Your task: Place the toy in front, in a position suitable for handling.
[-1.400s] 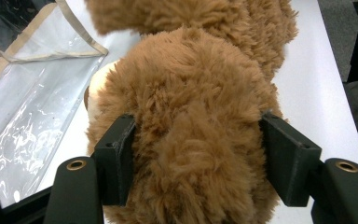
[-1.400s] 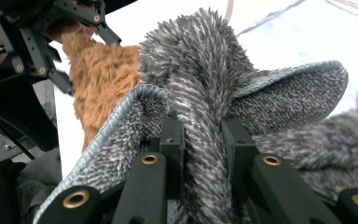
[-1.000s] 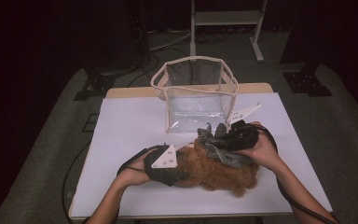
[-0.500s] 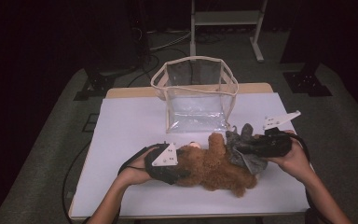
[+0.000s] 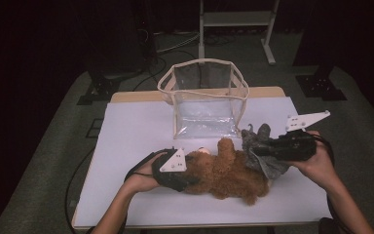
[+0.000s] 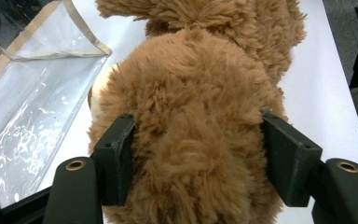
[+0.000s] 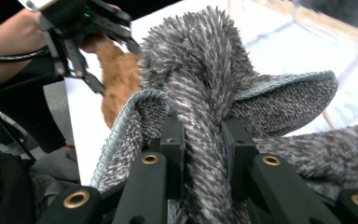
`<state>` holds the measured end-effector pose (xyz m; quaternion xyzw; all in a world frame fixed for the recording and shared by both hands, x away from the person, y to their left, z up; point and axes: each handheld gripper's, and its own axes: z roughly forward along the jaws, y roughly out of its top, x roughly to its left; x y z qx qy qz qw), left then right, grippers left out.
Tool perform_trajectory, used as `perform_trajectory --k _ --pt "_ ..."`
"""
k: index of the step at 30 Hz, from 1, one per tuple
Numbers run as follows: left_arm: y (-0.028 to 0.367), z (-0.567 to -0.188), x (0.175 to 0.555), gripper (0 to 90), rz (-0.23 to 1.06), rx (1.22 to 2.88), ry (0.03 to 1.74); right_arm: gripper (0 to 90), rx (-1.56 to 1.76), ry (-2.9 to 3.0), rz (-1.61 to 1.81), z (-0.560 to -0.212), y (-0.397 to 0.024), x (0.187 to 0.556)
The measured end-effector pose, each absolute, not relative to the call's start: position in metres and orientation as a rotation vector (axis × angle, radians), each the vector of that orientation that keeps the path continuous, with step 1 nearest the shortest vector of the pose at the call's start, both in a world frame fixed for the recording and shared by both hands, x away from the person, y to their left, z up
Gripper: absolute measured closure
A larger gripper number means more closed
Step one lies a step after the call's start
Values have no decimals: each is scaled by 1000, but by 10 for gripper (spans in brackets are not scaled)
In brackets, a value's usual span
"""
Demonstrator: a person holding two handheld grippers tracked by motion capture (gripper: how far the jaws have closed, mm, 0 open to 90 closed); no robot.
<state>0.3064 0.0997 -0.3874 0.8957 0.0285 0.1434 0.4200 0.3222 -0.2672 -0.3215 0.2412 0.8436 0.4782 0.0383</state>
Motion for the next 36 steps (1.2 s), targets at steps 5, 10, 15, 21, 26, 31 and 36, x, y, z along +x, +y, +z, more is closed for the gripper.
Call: perform_trajectory --k 5,10,15,21,26,31,36 --pt "99 -388 306 340 360 2244 72 732 660 2629 1451 -319 -238 326" --pt "100 -388 306 340 360 2243 70 732 720 2668 1401 -342 -238 332" --pt "97 -387 307 344 357 2238 68 732 839 2640 1474 -361 -265 330" --pt "87 -388 312 354 347 2232 76 731 807 2573 1474 -338 -276 315" --pt "73 -386 315 357 327 2220 66 730 687 2561 1486 -311 -258 312" --pt "62 -386 316 357 319 2222 45 729 587 2618 1437 -305 -220 322" --pt "65 -389 317 356 312 2214 53 728 597 2697 1319 -326 -195 340"
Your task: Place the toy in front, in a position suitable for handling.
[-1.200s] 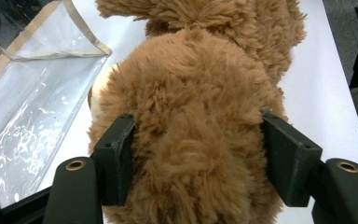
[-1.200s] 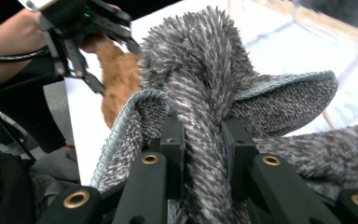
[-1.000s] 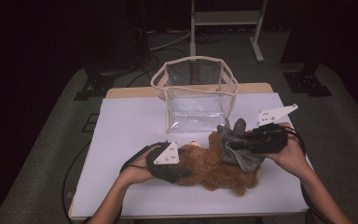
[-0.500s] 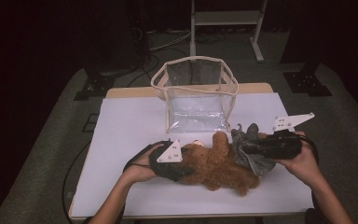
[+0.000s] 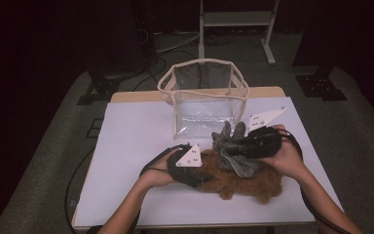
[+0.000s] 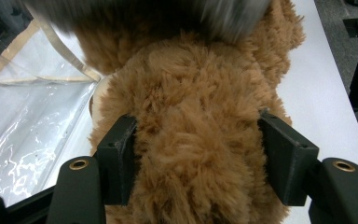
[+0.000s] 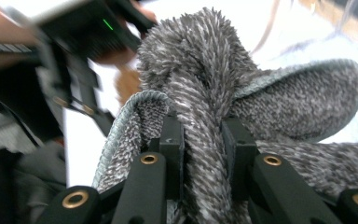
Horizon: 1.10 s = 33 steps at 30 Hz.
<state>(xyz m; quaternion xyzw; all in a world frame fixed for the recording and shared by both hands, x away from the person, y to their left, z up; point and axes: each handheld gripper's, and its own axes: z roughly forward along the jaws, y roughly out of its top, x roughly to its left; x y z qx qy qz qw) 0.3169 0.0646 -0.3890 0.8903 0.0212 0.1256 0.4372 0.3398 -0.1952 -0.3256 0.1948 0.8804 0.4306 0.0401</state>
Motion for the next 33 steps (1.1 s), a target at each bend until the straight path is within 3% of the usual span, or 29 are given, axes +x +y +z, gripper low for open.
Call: perform_trajectory --k 6,12,17,23,33 --pt "67 -390 318 317 308 2214 58 731 710 2700 1324 -353 -213 346" --pt "74 -390 321 222 302 2228 80 734 756 2677 1369 -361 -228 342" --pt "80 -397 326 199 251 2204 118 733 768 2664 1403 -365 -231 342" --pt "81 -403 326 304 230 2157 124 731 781 2632 1443 -364 -237 338" --pt "77 -403 328 353 243 2124 151 728 644 2566 1496 -320 -223 328"
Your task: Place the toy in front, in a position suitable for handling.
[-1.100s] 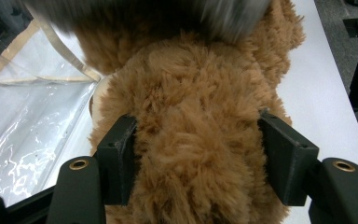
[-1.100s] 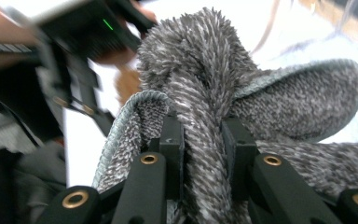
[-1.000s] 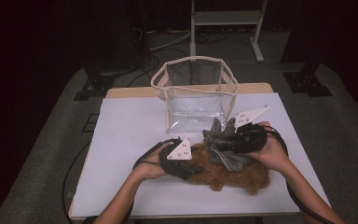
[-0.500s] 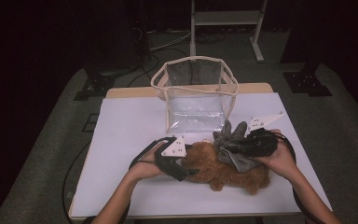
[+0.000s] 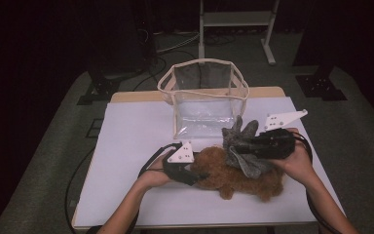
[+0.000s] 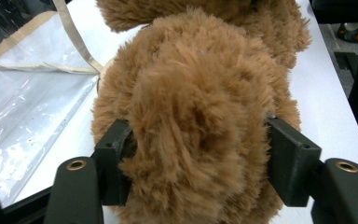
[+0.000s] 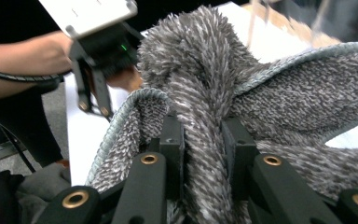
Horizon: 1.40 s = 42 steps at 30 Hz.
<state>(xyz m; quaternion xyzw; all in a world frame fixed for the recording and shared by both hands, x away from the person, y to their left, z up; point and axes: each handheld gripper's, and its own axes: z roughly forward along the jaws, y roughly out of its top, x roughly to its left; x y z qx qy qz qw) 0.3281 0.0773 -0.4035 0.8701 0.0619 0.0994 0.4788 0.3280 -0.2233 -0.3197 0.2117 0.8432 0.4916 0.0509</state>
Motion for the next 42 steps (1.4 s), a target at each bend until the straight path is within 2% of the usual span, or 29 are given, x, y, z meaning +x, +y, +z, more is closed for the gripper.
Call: perform_trajectory --k 4,13,19,29,36,42 --pt "75 -403 328 367 246 2117 149 727 594 2612 1467 -320 -199 334" --pt "76 -406 328 363 243 2116 149 726 567 2730 1347 -346 -158 348" --pt "76 -405 327 349 249 2119 140 725 593 2712 1311 -348 -174 344" --pt "76 -405 328 343 245 2105 140 726 710 2639 1362 -357 -225 334" --pt "76 -405 328 344 247 2109 139 725 711 2614 1374 -350 -232 327" --pt "75 -405 329 344 248 2109 145 722 626 2594 1434 -328 -216 326"
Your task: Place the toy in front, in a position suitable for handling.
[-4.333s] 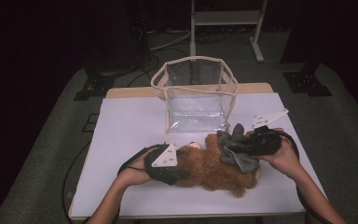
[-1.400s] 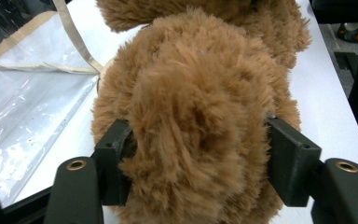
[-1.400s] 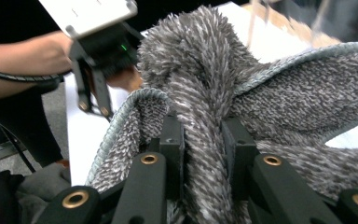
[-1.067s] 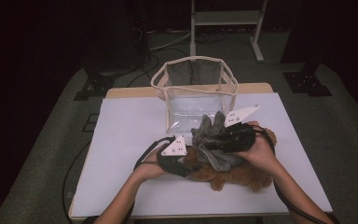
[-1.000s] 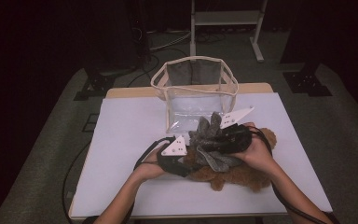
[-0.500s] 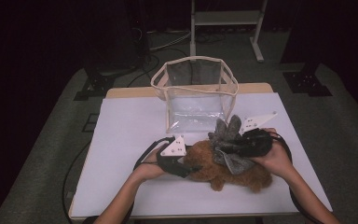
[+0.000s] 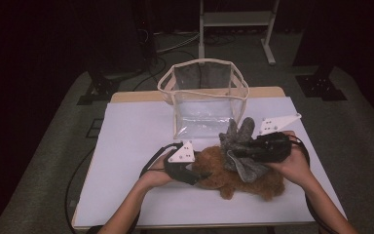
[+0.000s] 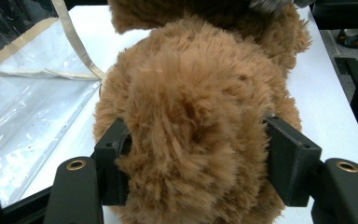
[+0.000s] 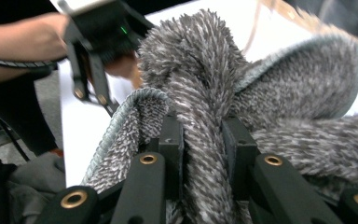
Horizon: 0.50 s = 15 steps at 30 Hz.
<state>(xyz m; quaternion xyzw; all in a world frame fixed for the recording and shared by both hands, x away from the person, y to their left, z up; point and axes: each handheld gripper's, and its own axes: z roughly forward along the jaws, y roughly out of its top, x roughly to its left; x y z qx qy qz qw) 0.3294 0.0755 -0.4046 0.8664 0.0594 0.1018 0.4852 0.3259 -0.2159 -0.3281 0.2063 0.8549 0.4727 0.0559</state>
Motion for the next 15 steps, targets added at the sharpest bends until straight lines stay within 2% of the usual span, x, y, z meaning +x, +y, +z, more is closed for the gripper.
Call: perform_trajectory --k 4,8,15 --pt "76 -405 330 343 246 2105 144 722 555 2620 1425 -323 -192 330" --pt "77 -405 330 334 247 2106 143 721 548 2667 1331 -335 -177 338" --pt "79 -407 331 244 240 2094 156 722 678 2670 1367 -364 -207 345"
